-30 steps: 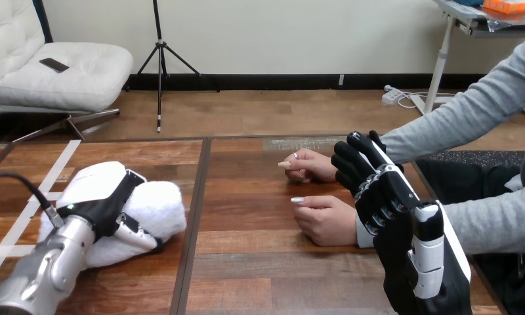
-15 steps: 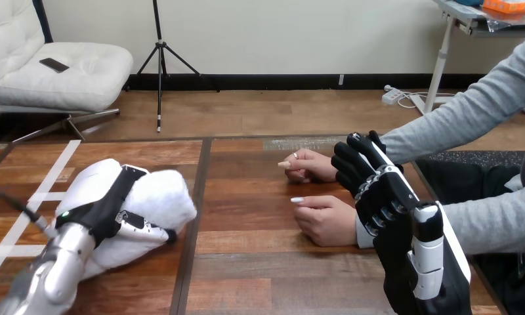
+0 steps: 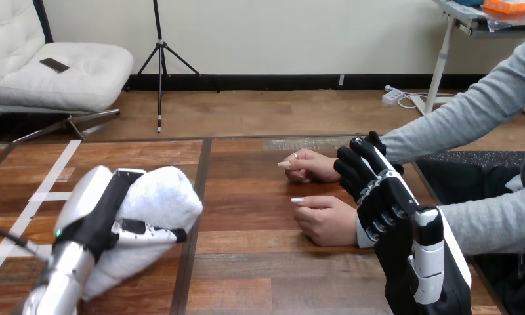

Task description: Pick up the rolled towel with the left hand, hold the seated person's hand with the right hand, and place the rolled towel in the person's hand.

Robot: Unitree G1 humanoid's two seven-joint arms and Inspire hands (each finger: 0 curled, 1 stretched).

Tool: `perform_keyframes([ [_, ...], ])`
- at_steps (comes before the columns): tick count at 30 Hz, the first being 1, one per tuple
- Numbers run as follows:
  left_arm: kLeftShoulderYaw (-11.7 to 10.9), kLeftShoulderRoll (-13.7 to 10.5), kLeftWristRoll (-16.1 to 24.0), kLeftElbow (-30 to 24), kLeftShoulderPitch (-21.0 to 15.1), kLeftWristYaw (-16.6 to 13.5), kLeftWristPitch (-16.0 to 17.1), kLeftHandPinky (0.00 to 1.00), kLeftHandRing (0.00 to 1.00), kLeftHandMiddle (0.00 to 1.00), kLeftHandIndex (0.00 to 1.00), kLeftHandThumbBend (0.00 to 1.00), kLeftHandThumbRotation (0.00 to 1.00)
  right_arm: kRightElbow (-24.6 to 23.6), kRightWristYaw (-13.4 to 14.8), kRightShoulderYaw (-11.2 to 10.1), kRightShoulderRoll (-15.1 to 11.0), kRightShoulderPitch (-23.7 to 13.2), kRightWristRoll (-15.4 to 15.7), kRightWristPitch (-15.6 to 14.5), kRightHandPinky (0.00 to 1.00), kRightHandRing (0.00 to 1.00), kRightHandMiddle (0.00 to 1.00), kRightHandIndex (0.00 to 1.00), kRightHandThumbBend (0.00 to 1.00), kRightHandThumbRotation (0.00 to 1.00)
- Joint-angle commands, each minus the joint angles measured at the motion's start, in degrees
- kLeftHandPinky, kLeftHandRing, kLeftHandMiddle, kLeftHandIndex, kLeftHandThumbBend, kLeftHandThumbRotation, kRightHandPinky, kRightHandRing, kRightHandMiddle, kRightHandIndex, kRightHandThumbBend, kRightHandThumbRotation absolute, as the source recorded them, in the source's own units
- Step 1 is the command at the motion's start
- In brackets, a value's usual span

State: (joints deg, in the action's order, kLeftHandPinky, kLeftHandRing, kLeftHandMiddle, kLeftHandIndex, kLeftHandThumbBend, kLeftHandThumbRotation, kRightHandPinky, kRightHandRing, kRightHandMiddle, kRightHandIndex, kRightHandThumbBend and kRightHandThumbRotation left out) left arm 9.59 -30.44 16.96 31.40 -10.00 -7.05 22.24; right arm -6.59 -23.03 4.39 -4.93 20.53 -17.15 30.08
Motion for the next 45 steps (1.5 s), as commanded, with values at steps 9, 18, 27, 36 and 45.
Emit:
perform_keyframes([
  [9, -7.9, 6.6, -12.2, -24.0, 6.1, -1.5, 8.8, 0.25, 0.3, 0.36, 0.41, 0.67, 0.0, -0.3, -0.5, -1.0, -0.4, -4.1, 0.3, 1.5, 1.0, 0.95, 0.93, 0.93, 0.7, 1.0],
  [18, -8.3, 9.9, -17.2, -29.5, 9.8, -0.7, 10.6, 0.23, 0.28, 0.33, 0.39, 0.66, 0.0, 1.0, -0.8, -1.8, -2.0, -6.1, 1.7, 0.6, 1.0, 0.97, 0.94, 0.94, 0.69, 1.0],
  [27, -8.4, 12.4, -20.0, -33.0, 12.5, 0.4, 12.4, 0.22, 0.26, 0.32, 0.38, 0.64, 0.0, 4.2, -1.2, -3.7, -4.3, -9.8, 3.0, 0.6, 0.98, 0.95, 0.93, 0.92, 0.71, 1.0],
  [36, -8.3, 14.1, -22.0, -36.0, 15.0, 1.7, 14.2, 0.22, 0.26, 0.33, 0.38, 0.61, 0.0, 8.5, -2.0, -5.3, -7.0, -14.3, 4.0, 1.3, 0.91, 0.91, 0.91, 0.89, 0.65, 1.0],
  [45, -7.7, 15.5, -25.7, -38.1, 17.0, 5.1, 16.2, 0.22, 0.27, 0.33, 0.38, 0.59, 0.0, 13.7, -1.1, -6.8, -9.5, -18.8, 6.8, 2.2, 0.86, 0.89, 0.89, 0.87, 0.69, 1.0],
])
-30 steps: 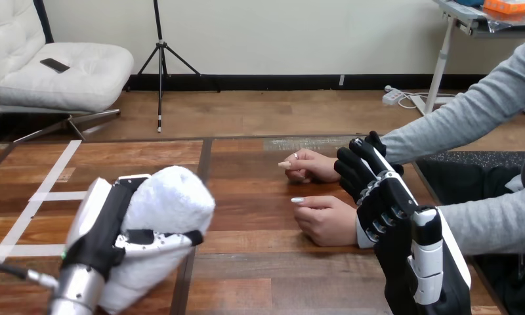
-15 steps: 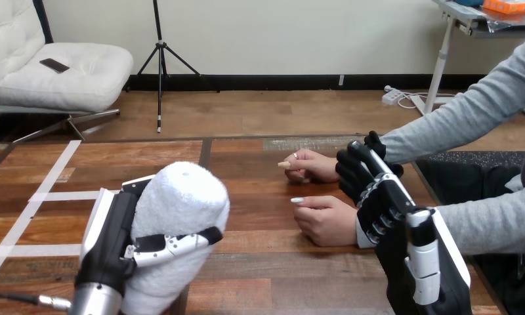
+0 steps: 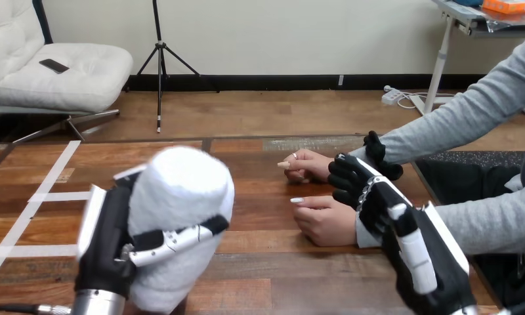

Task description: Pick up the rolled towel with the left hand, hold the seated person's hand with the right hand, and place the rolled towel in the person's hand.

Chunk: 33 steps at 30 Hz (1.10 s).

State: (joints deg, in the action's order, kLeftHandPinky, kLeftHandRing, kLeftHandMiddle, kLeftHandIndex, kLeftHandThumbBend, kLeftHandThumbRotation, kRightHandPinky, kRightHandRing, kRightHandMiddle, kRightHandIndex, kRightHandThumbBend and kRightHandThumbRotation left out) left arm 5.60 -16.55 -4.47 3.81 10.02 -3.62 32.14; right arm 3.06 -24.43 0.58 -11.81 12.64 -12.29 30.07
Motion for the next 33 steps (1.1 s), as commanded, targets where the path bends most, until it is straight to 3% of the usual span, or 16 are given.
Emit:
perform_keyframes([
  [1, -3.6, 1.7, -4.5, -10.6, -2.9, 1.9, 6.5, 0.22, 0.27, 0.33, 0.38, 0.59, 0.0, 4.5, 0.5, -3.1, -2.9, -11.3, 2.4, 2.4, 0.84, 0.88, 0.88, 0.86, 0.71, 1.0],
  [15, -3.9, 3.3, -5.8, -11.1, -2.0, 5.6, 8.1, 0.22, 0.27, 0.32, 0.38, 0.59, 0.0, 13.6, -0.5, -4.6, -6.1, -17.8, 4.0, 5.5, 0.78, 0.85, 0.85, 0.83, 0.74, 1.0],
  [26, -4.5, 4.7, -6.5, -11.3, -1.9, 8.0, 8.0, 0.21, 0.26, 0.32, 0.37, 0.58, 0.0, 21.2, 0.8, -5.2, -8.5, -22.8, 7.3, 9.6, 0.76, 0.84, 0.84, 0.82, 0.62, 0.97],
  [33, -5.1, 5.7, -6.2, -11.1, -2.0, 9.0, 7.5, 0.2, 0.25, 0.31, 0.37, 0.59, 0.0, 25.0, 0.8, -5.3, -9.6, -25.4, 8.4, 11.2, 0.76, 0.84, 0.85, 0.82, 0.63, 0.95],
])
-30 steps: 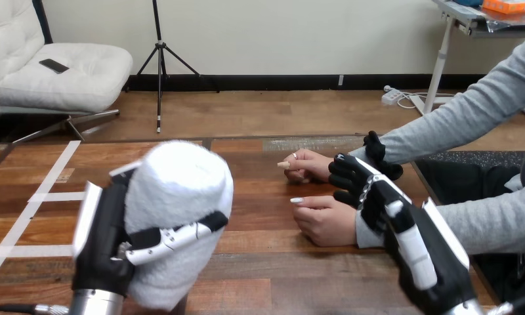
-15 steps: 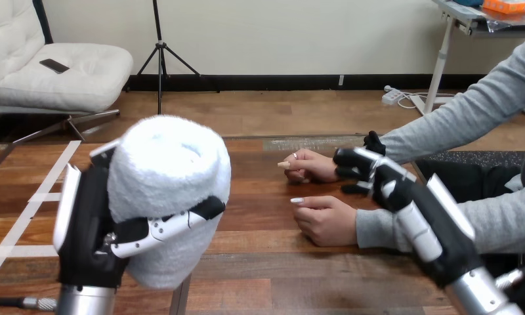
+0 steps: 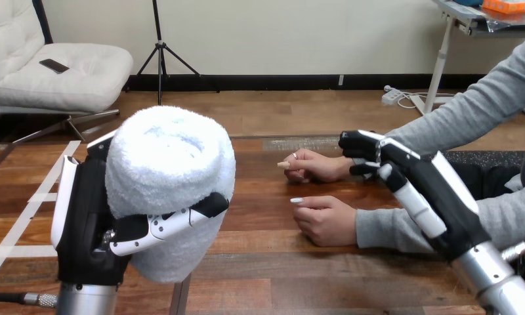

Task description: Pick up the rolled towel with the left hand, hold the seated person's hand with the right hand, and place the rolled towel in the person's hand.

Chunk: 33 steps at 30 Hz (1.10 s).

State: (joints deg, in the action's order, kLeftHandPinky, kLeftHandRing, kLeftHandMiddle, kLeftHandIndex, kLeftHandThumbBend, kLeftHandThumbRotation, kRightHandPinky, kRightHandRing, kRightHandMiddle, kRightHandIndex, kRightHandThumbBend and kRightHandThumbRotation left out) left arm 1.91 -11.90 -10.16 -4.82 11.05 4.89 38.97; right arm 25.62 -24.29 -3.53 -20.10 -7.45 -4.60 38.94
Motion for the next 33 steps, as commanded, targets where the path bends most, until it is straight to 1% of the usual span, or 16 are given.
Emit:
perform_keyframes([
  [1, -1.4, 1.1, -0.6, -2.4, -3.1, 0.7, 0.6, 0.2, 0.25, 0.31, 0.37, 0.59, 0.0, 3.0, 0.8, -1.1, -1.5, -5.6, 1.1, 2.5, 0.76, 0.84, 0.85, 0.83, 0.65, 0.95],
  [4, -1.6, 1.5, -0.7, -2.1, -3.3, 1.3, 0.6, 0.2, 0.25, 0.31, 0.37, 0.59, 0.0, 5.0, 1.8, -1.0, -2.5, -7.0, 3.1, 3.6, 0.76, 0.84, 0.84, 0.83, 0.68, 0.95],
  [7, -1.8, 1.8, -1.0, -1.9, -3.5, 1.9, 0.6, 0.2, 0.25, 0.31, 0.37, 0.59, 0.0, 6.5, 2.5, -0.9, -3.1, -8.0, 4.6, 3.8, 0.76, 0.84, 0.84, 0.83, 0.7, 0.95],
  [10, -1.9, 2.1, -1.1, -1.5, -3.8, 2.3, 0.7, 0.2, 0.25, 0.31, 0.37, 0.59, 0.0, 8.8, 1.9, -0.6, -3.8, -9.4, 5.1, 4.5, 0.77, 0.84, 0.85, 0.83, 0.71, 0.93],
  [14, -2.2, 2.3, -1.1, -1.1, -4.0, 2.9, 0.8, 0.2, 0.25, 0.31, 0.37, 0.59, 0.0, 11.5, 2.2, 0.0, -5.2, -11.2, 7.3, 4.8, 0.78, 0.85, 0.85, 0.84, 0.72, 0.9],
  [16, -2.3, 2.4, -1.2, -0.9, -4.2, 3.2, 0.8, 0.2, 0.25, 0.31, 0.37, 0.6, 0.0, 12.8, 2.2, 0.1, -5.6, -12.0, 7.8, 5.2, 0.78, 0.84, 0.85, 0.84, 0.72, 0.87],
  [19, -2.5, 2.7, -1.2, -0.8, -4.2, 3.4, 0.7, 0.19, 0.25, 0.31, 0.37, 0.6, 0.0, 14.7, 1.7, 0.5, -6.3, -13.3, 8.6, 4.4, 0.78, 0.85, 0.86, 0.85, 0.75, 0.83],
  [21, -2.6, 2.8, -1.3, -0.7, -4.4, 3.5, 0.7, 0.19, 0.25, 0.31, 0.37, 0.6, 0.0, 16.0, 2.3, 1.0, -7.1, -14.2, 10.1, 4.3, 0.79, 0.85, 0.86, 0.86, 0.78, 0.8],
  [27, -2.8, 3.1, -1.1, -0.5, -4.6, 3.8, 0.6, 0.19, 0.25, 0.31, 0.37, 0.6, 0.0, 19.5, 3.2, 2.1, -8.6, -16.6, 13.4, 4.0, 0.79, 0.85, 0.87, 0.86, 0.82, 0.76],
  [33, -3.0, 3.3, -0.9, -0.4, -4.7, 4.0, 0.5, 0.19, 0.25, 0.31, 0.37, 0.6, 0.0, 23.0, 4.2, 3.1, -9.6, -18.9, 16.2, 3.4, 0.79, 0.85, 0.86, 0.87, 0.83, 0.7],
])
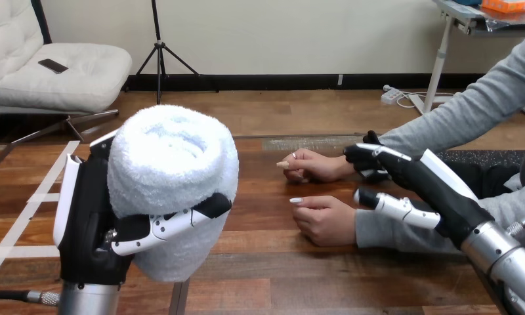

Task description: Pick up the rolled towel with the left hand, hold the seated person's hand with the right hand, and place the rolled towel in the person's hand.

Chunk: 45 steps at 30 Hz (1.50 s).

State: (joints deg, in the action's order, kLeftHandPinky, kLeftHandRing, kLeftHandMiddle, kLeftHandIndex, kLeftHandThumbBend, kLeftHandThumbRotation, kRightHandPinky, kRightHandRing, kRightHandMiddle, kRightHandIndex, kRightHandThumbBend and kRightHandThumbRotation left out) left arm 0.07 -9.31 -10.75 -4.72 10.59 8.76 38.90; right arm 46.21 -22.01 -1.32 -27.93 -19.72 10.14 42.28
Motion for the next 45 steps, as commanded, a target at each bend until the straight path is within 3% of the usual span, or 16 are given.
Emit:
perform_keyframes([
  [1, -1.2, 0.7, -0.3, -0.5, -4.3, 0.2, 0.6, 0.19, 0.25, 0.31, 0.37, 0.6, 0.0, 2.8, 2.0, 1.0, -1.8, -6.9, 1.8, 0.0, 0.79, 0.85, 0.86, 0.87, 0.83, 0.69],
  [12, -1.9, 1.1, 0.2, 0.0, -4.4, 0.8, 0.6, 0.2, 0.25, 0.32, 0.37, 0.61, 0.0, 9.3, 4.5, 4.4, -3.6, -11.3, 8.1, -1.5, 0.77, 0.85, 0.87, 0.88, 0.81, 0.61],
  [24, -2.2, 1.2, 0.2, 0.0, -4.5, 1.1, 0.4, 0.21, 0.26, 0.32, 0.37, 0.61, 0.0, 14.6, 4.7, 7.6, -3.9, -15.2, 11.3, -5.6, 0.79, 0.87, 0.9, 0.89, 0.91, 0.57],
  [40, -2.6, 1.0, -0.2, 0.2, -4.9, 1.7, 0.5, 0.2, 0.26, 0.32, 0.37, 0.61, 0.0, 19.8, 5.3, 11.5, -3.5, -18.8, 14.5, -7.0, 0.8, 0.88, 0.89, 0.88, 0.96, 0.49],
  [45, -2.6, 1.0, -0.4, -0.1, -4.8, 1.8, 0.2, 0.2, 0.25, 0.32, 0.37, 0.61, 0.0, 20.6, 5.1, 12.8, -3.0, -19.7, 15.7, -9.2, 0.79, 0.88, 0.89, 0.88, 0.99, 0.45],
])
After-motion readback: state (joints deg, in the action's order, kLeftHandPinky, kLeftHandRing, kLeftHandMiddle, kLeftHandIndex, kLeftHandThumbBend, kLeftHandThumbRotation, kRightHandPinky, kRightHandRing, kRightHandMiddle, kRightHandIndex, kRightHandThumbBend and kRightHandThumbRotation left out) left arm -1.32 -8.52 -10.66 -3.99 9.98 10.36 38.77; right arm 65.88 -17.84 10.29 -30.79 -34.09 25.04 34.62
